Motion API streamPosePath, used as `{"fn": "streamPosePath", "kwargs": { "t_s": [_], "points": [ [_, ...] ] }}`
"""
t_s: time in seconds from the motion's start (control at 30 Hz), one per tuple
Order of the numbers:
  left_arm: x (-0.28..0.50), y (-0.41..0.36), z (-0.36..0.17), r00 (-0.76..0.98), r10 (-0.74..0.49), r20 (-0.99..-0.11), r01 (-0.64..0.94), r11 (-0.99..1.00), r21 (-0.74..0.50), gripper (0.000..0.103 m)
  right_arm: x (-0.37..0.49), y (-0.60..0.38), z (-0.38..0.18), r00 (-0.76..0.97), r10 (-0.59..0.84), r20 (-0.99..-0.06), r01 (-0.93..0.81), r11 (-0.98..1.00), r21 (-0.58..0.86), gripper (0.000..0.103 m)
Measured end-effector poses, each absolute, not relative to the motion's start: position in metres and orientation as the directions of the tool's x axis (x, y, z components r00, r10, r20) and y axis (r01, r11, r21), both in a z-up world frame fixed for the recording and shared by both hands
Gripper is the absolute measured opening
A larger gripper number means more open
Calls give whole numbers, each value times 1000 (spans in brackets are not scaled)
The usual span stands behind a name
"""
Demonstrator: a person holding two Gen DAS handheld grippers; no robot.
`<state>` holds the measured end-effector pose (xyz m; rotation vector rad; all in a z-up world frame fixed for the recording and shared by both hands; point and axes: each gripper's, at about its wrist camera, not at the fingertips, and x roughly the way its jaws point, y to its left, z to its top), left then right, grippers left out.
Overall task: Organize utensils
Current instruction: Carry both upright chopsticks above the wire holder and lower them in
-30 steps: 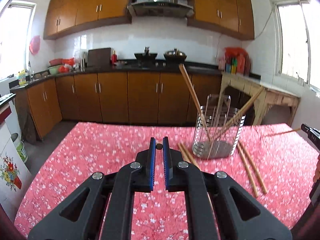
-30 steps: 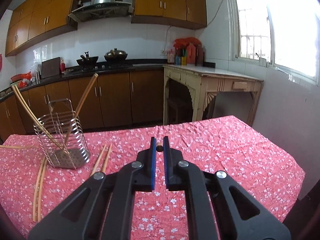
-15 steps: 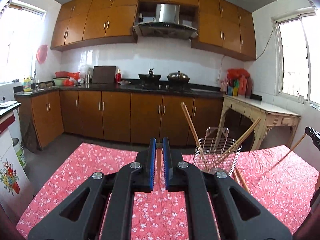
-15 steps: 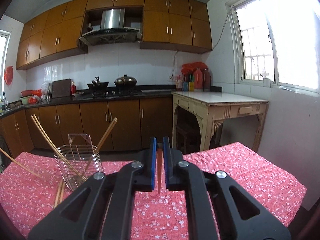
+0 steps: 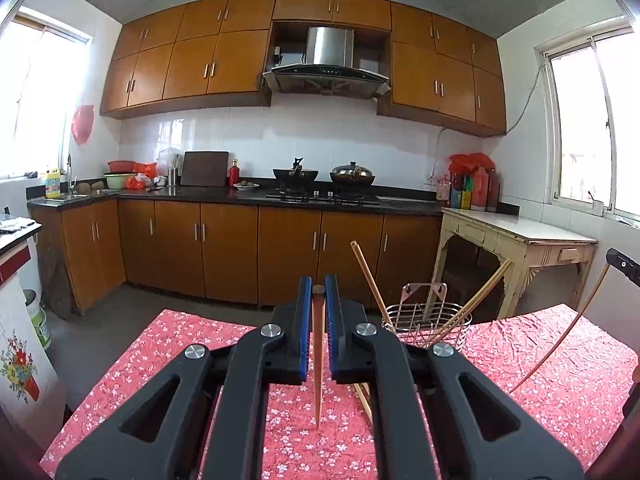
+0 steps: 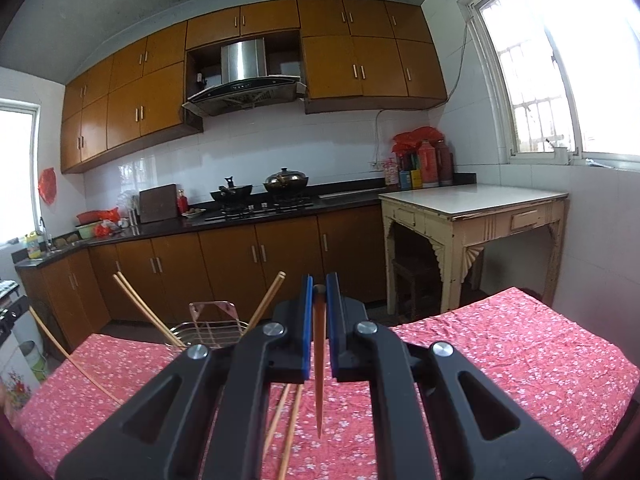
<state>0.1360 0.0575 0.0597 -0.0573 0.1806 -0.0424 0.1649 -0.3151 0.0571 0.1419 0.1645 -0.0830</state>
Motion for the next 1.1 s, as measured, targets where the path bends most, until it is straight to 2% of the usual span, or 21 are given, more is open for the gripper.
{"fn": "streamPosePath", "kwargs": {
  "t_s": [0.3,0.73,0.97,1.1],
  "points": [
    [139,55,76,984,-72,-161,57,994,-96,7,165,-306,78,990,25,-135,1,982,188,8],
    [157,19,162,989,-148,-17,145,981,-131,7,182,-280,145,994,108,10,-108,971,214,8],
    [193,-14,183,993,-103,55,109,985,-131,7,226,-265,163,995,87,55,-97,975,202,8],
    [221,-24,180,996,-75,56,84,982,-168,7,261,-257,163,995,76,66,-88,975,205,8]
  ]
}}
